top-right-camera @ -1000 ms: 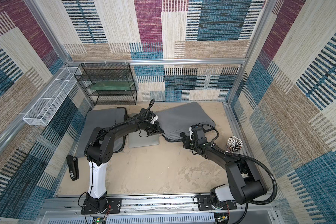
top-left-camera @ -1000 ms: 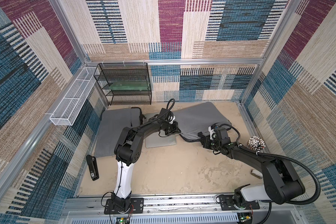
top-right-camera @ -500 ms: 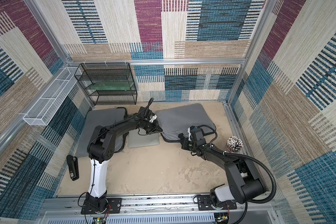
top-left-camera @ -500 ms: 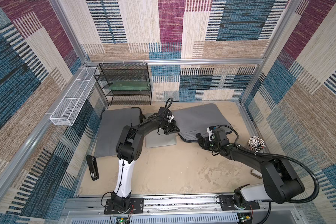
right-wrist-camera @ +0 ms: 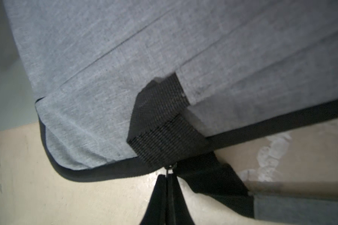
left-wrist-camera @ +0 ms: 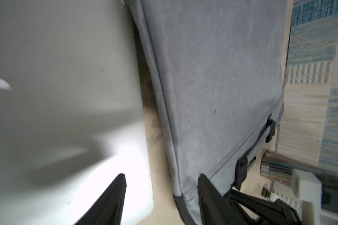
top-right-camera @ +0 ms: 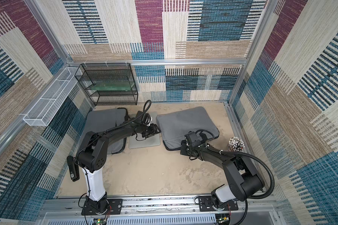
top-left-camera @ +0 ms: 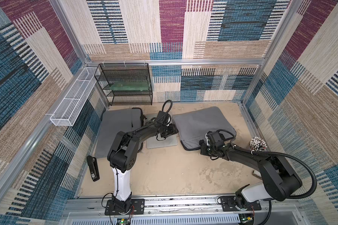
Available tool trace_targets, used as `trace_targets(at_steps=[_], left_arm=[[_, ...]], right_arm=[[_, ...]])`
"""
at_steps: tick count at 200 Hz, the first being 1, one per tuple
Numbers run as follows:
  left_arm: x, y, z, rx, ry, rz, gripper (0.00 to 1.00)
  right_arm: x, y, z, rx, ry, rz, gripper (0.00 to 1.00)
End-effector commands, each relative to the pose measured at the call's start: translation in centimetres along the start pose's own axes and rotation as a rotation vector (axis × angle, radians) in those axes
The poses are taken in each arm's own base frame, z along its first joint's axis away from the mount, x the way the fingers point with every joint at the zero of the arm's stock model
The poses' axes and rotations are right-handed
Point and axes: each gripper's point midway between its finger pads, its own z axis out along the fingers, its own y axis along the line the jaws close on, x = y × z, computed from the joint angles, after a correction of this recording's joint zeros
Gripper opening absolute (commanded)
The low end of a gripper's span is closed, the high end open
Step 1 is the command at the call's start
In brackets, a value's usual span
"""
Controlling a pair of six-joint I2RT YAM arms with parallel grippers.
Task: Open the zippered laptop bag and take out the laptop
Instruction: Unzip the zipper on the zippered laptop bag.
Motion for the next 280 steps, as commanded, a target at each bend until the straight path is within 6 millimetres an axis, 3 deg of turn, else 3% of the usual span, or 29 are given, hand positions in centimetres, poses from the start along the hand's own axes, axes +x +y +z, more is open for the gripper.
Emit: trace_targets(at_steps=[1, 32, 67, 154, 178, 215, 280], left_arm=[[1.4, 0.1, -0.1, -0.072, -0.039, -0.003, 0.65], [4.7, -1.3, 0.7, -0.094, -0.018, 0.028, 0.66], [6.9, -1.7, 1.9, -0.053, 0.013, -0.019, 0.66], [10.3, -3.8, 3.1, 0.029, 0.082, -0.041, 0.66], [11.1, -4.2, 3.4, 0.041, 0.104, -0.041, 0.62], [11.3, -4.6, 3.8, 0.047, 0.111, -0.031, 0.45], [9.3, -4.7, 3.5, -0.011, 0.078, 0.032, 0.07]], right_arm=[[-0.5, 0.9, -0.7, -0.015, -0.025, 0.015, 0.00], [-0.5, 1.7, -1.4, -0.046, -0.043, 0.027, 0.00], [0.3, 2.1, -1.7, -0.076, -0.043, 0.036, 0.00], [1.5, 2.6, -0.9, -0.120, -0.021, 0.057, 0.00], [1.4, 2.7, -0.6, -0.125, -0.024, 0.063, 0.00], [1.4, 2.9, -0.3, -0.128, -0.021, 0.065, 0.00], [1.4, 2.1, -0.4, -0.083, -0.025, 0.064, 0.00]])
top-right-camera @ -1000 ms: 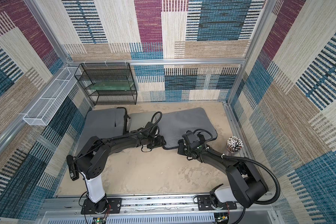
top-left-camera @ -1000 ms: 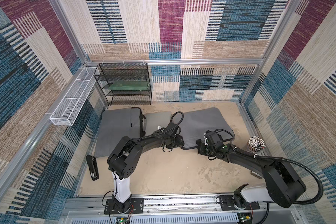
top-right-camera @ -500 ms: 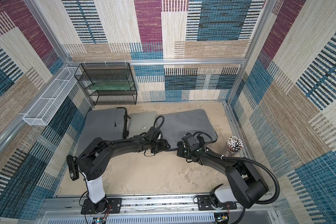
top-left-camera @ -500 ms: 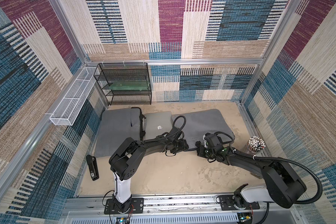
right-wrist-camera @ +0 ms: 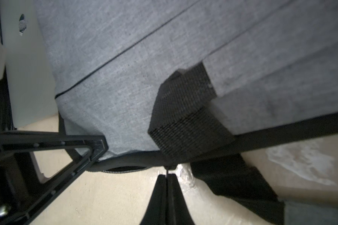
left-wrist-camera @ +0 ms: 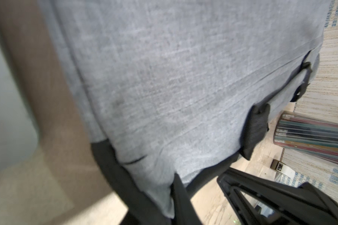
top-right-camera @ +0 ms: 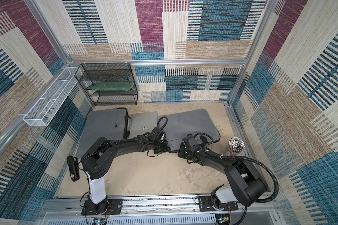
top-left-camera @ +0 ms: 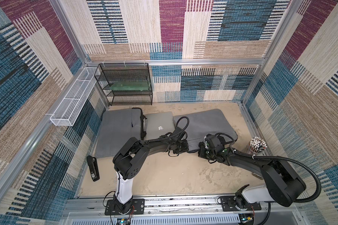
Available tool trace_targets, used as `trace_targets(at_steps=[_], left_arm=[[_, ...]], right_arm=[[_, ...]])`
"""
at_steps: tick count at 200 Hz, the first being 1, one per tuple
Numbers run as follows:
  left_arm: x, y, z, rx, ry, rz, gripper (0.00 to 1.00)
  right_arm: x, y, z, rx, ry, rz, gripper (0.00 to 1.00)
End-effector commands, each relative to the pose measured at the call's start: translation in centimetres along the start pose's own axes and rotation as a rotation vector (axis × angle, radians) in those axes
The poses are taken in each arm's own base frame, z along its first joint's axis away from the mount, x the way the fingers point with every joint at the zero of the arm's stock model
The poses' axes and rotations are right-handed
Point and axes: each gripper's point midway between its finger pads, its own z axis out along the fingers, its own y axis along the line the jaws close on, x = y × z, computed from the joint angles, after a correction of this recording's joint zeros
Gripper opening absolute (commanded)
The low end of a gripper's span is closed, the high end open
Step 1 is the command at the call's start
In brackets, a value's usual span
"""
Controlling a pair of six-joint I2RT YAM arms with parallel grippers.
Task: Open the zippered laptop bag and take out the laptop
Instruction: Unzip the zipper on the zippered laptop bag.
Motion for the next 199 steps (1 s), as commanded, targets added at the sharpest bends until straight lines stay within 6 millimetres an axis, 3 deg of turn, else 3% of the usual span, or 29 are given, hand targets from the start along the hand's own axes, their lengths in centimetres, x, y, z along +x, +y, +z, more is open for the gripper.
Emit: trace_targets(at_steps=[1, 13, 72, 199], left_arm=[[-1.2, -0.2, -0.4, -0.018, -0.033, 0.057, 0.06], [-1.7, 0.1, -0.8, -0.036, -0.044, 0.061, 0.00], [-3.6, 2.2, -2.2, -0.082, -0.066, 0.084, 0.00], [-6.3, 4.5, -3.2, -0.103, -0.080, 0.095, 0.00]], right_arm=[[-0.5, 0.6, -0.2, -0.017, -0.015, -0.004, 0.00], [-0.6, 0.3, -0.3, -0.004, -0.021, -0.004, 0.00], [-1.5, -1.0, -0.5, 0.078, -0.054, -0.020, 0.00], [-2.2, -3.0, -0.9, 0.121, -0.071, 0.007, 0.00]])
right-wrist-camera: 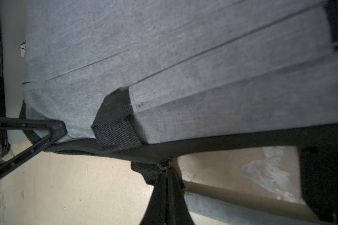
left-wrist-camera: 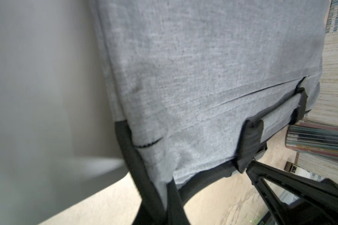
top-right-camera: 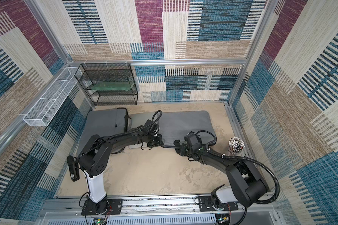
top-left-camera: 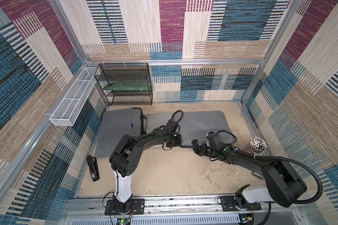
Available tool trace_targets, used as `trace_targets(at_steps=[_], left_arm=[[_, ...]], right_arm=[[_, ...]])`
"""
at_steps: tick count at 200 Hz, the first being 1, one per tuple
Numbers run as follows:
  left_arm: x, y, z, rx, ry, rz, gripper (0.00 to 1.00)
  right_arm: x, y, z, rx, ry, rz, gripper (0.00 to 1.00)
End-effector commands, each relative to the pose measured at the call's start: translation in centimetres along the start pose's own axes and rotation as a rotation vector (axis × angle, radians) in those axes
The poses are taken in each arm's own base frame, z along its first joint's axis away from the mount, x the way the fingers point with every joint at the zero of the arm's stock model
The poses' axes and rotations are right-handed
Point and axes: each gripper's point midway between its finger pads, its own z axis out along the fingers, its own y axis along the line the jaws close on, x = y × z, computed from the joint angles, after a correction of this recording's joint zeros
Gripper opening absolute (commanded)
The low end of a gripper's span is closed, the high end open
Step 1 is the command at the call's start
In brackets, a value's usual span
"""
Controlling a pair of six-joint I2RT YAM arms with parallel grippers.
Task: Open the zippered laptop bag and take out the laptop
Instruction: Unzip the zipper on the zippered laptop bag.
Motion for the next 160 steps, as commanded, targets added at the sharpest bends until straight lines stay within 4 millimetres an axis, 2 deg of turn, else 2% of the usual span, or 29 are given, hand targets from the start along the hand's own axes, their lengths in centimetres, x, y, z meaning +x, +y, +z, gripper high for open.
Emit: trace_targets(at_steps=[1, 160], left_arm=[[-1.7, 1.0, -0.4, -0.046, -0.064, 0.027, 0.00], [-2.7, 1.6, -0.7, -0.037, -0.077, 0.008, 0.00]], right_arm=[[0.3, -1.6, -0.2, 0.067, 0.004, -0.001, 0.00], [-0.7, -3.6, -1.2, 0.102, -0.023, 0.029, 0.00]])
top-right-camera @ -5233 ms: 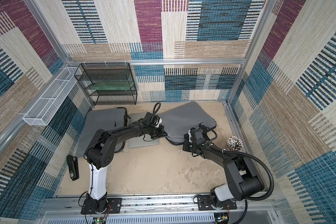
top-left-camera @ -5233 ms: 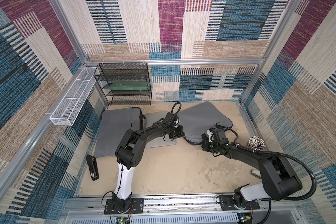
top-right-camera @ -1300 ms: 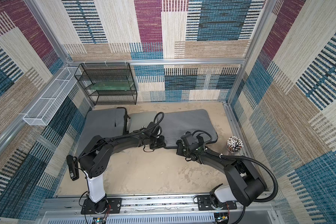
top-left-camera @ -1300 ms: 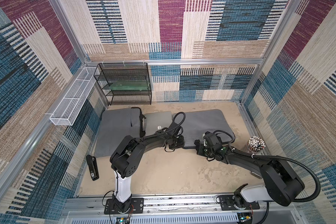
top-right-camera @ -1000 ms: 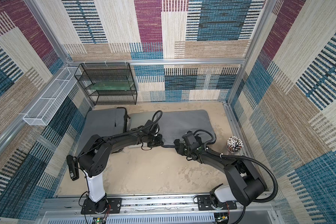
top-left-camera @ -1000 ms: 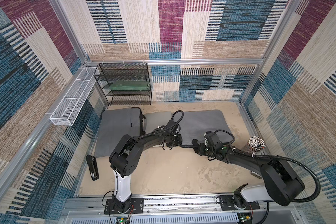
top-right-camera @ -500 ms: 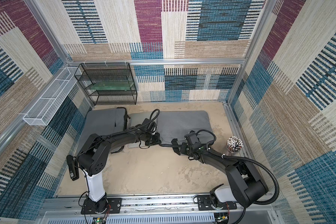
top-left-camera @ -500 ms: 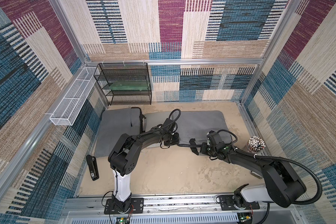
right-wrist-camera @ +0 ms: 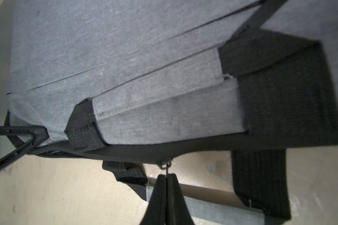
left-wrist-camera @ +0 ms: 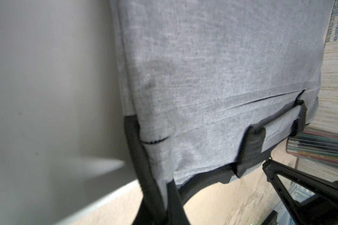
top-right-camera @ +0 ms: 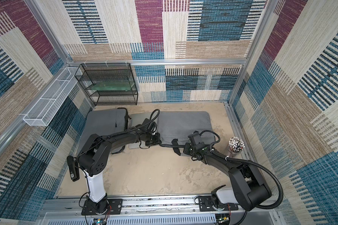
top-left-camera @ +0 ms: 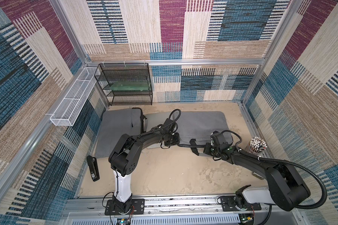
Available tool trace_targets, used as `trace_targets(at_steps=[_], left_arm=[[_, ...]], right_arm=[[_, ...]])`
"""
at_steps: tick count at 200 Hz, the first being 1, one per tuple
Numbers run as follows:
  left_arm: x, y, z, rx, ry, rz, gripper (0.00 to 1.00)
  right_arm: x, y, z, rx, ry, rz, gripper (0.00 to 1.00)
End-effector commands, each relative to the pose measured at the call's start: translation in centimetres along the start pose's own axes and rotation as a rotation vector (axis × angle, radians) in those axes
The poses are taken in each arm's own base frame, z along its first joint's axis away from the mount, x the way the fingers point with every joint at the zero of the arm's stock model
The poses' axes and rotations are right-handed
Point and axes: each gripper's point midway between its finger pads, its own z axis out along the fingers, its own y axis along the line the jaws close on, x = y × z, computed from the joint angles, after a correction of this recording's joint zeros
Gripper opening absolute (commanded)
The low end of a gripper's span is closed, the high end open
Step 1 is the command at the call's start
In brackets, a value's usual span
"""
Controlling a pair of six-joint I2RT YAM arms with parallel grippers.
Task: Open the zippered laptop bag and take out the laptop
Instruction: Unzip the zipper on the zippered laptop bag.
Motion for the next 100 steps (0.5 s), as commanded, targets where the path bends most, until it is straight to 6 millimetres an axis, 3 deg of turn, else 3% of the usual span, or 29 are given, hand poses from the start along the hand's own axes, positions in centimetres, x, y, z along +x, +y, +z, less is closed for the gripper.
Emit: trace_targets(at_steps=[1, 100], left_arm=[[-1.7, 0.4, -0.3, -0.029, -0.066, 0.023, 0.00], [-1.9, 0.4, -0.4, -0.024, -0.069, 0.020, 0.00]], right_arm=[[0.4, -1.4, -0.2, 0.055, 0.009, -0.008, 0.00], [-0.1, -2.6, -0.8, 0.073, -0.010, 0.013, 0.00]])
